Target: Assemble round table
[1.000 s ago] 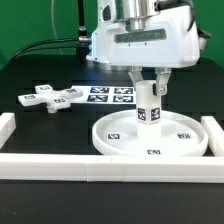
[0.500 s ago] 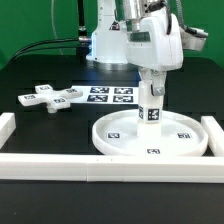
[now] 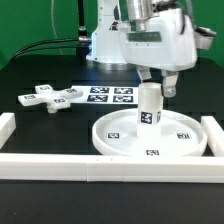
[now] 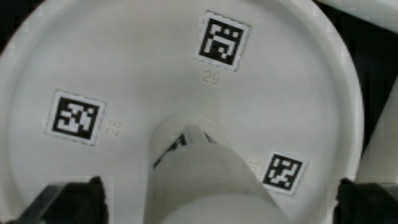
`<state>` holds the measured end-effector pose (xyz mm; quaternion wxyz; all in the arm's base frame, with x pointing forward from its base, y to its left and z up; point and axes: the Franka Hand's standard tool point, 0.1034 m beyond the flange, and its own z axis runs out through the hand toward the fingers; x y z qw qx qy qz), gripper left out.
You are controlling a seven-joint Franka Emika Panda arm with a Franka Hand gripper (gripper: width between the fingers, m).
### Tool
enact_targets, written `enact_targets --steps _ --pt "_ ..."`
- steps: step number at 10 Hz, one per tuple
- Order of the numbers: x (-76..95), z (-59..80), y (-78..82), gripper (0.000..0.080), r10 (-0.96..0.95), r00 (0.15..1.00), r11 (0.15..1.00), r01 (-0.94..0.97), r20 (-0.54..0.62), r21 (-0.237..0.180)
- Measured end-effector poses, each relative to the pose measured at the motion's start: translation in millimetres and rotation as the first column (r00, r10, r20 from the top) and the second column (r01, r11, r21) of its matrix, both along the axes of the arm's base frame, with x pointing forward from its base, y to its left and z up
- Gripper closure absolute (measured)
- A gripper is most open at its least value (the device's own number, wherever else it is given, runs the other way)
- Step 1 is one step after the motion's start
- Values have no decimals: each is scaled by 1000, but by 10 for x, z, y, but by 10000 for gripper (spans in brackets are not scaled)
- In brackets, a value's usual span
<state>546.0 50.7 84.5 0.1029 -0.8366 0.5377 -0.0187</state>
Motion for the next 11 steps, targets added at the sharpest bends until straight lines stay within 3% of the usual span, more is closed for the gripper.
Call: enact_targets --steps 3,6,8,11 --pt "-3 -6 -6 151 196 980 980 -195 28 -32" --pt "10 -4 12 151 460 887 886 -456 35 -84" --pt "23 2 30 151 666 746 741 -656 30 -140" --pt "23 -1 16 151 832 555 548 -816 18 -184"
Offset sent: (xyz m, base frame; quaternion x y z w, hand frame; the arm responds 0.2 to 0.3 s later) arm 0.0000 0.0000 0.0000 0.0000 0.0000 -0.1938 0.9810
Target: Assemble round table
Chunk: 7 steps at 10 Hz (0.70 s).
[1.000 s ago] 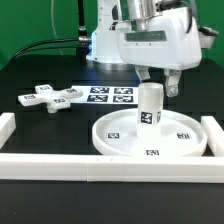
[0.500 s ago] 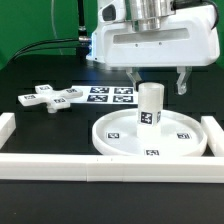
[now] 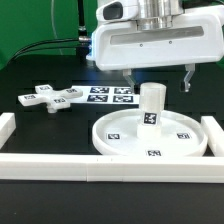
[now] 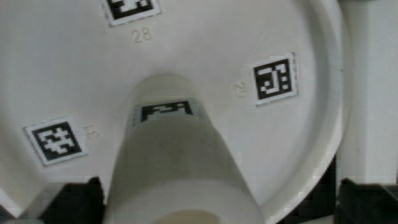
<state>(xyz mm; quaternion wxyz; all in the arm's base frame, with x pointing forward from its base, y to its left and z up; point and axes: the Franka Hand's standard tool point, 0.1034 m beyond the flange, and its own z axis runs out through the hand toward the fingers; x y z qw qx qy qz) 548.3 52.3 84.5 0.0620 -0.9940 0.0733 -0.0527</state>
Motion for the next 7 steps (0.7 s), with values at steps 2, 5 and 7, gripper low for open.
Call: enact_targets --steps 2,5,7 --pt "-1 -4 -8 151 140 990 990 -140 15 -18" --pt "12 -40 -22 151 477 878 875 -473 24 -101" --pt "16 -36 -3 151 646 763 756 -638 10 -144"
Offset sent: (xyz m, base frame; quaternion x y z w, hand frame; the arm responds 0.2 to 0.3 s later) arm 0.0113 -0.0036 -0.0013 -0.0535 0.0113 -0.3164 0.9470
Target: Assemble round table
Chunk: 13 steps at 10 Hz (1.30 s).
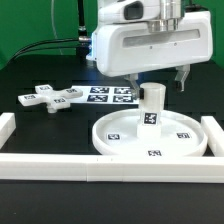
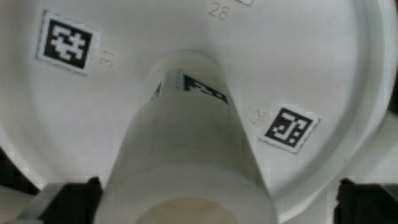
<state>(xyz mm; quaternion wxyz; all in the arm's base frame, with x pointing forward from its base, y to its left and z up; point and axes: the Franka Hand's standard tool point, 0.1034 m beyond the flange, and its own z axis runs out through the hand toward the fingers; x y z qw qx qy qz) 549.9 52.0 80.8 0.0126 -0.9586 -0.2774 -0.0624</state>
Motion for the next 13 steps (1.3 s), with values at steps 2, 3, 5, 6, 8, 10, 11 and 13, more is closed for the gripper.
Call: enact_targets --steps 2,3,5,6,8,10,11,13 --pt "-10 6 -25 151 108 994 994 -108 -9 -16" --pt "-10 -2 -33 151 143 990 989 -143 -8 -22" --pt "-12 -11 -48 151 285 958 958 -285 -7 -43" --pt "2 -2 -45 151 377 926 924 -377 -4 -68" --pt "31 5 -48 151 567 824 817 -565 -18 -115" --pt "64 8 -42 151 683 730 720 -680 -33 -142" --pt "63 6 -48 151 739 672 660 -736 -45 -152" --pt "63 3 -71 151 760 648 634 -757 -50 -156"
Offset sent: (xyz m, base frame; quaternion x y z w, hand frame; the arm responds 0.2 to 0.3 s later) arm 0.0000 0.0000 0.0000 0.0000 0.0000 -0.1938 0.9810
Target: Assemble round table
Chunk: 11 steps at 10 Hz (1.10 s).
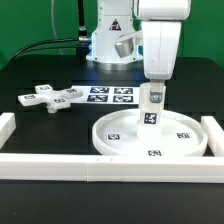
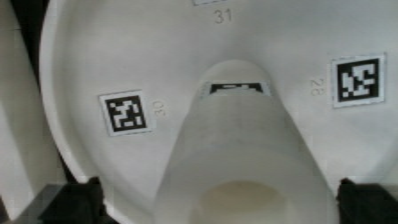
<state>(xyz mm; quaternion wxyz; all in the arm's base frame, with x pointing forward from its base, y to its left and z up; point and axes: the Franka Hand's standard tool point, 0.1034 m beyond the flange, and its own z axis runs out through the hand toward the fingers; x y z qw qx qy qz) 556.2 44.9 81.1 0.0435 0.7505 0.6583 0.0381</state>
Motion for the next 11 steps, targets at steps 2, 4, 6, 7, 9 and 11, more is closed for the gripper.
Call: enact_targets --steps 2,4,6,7,9,11 --pt "-1 -1 -4 280 -1 1000 1000 1 0 0" --pt "5 9 -4 383 -1 1000 1000 1 2 0" --pt "5 9 -5 383 -29 1000 1000 29 2 3" --pt "5 9 -5 383 -29 1000 1000 29 2 3" --pt "-4 12 21 383 -240 971 970 240 0 33" --pt "-36 14 48 383 -562 827 825 563 -33 53"
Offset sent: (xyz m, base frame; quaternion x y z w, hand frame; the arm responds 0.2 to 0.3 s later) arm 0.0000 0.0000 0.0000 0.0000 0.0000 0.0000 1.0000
